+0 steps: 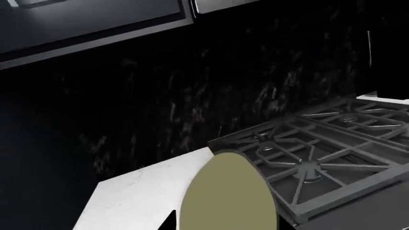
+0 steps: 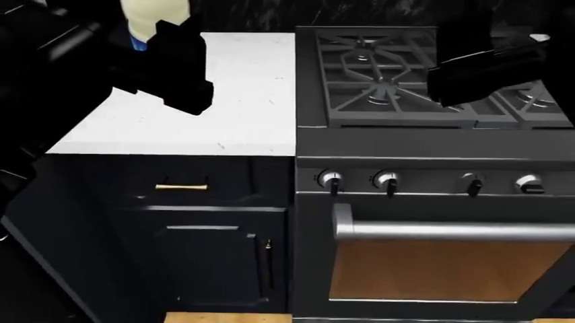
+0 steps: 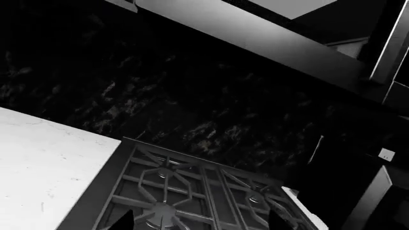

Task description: Move the drinks to the dining counter.

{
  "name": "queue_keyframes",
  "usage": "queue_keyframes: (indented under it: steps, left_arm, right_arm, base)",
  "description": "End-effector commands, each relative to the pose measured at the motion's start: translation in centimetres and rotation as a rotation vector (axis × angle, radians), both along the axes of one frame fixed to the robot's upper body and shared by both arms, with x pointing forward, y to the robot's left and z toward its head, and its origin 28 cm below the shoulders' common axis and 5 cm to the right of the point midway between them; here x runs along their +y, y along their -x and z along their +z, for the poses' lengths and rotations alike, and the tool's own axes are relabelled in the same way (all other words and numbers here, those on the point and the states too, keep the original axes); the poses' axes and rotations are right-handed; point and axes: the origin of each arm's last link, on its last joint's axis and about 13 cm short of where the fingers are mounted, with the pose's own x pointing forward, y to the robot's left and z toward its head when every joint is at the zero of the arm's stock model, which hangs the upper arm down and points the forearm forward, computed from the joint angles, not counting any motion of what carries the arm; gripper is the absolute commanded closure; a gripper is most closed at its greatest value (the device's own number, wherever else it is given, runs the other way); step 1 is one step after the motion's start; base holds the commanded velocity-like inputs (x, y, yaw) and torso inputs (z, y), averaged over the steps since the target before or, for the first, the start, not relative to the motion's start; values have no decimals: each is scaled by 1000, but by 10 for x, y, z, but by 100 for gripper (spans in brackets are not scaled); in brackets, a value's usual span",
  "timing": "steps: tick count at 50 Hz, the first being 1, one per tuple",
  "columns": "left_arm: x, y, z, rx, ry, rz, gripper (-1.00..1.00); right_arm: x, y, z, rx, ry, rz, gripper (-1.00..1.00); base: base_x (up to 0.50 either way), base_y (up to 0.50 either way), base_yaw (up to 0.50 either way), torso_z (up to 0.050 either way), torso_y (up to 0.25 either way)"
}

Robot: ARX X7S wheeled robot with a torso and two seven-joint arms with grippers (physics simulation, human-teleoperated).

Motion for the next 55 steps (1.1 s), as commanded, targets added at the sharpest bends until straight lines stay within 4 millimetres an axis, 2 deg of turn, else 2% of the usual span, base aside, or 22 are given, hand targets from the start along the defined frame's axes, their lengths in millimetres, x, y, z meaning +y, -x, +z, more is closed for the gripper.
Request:
queue_keyframes:
  steps: [1,13,55]
  left_arm:
    - [1,0,4,-28,23,24,100]
    - [3,0,4,-30,28,30,100]
    - [8,1,-2,-22,43,36,100]
  right_arm:
    - [1,-1,-2,5,-2,9,-100]
    - [1,0,-3,-35,0,48,-100]
    - [1,-2,-7,-34,19,106,-100]
  base:
    - [-500,-8,0,0,0]
    - [-379,-6,20,0,0]
    - [0,0,500,0,0]
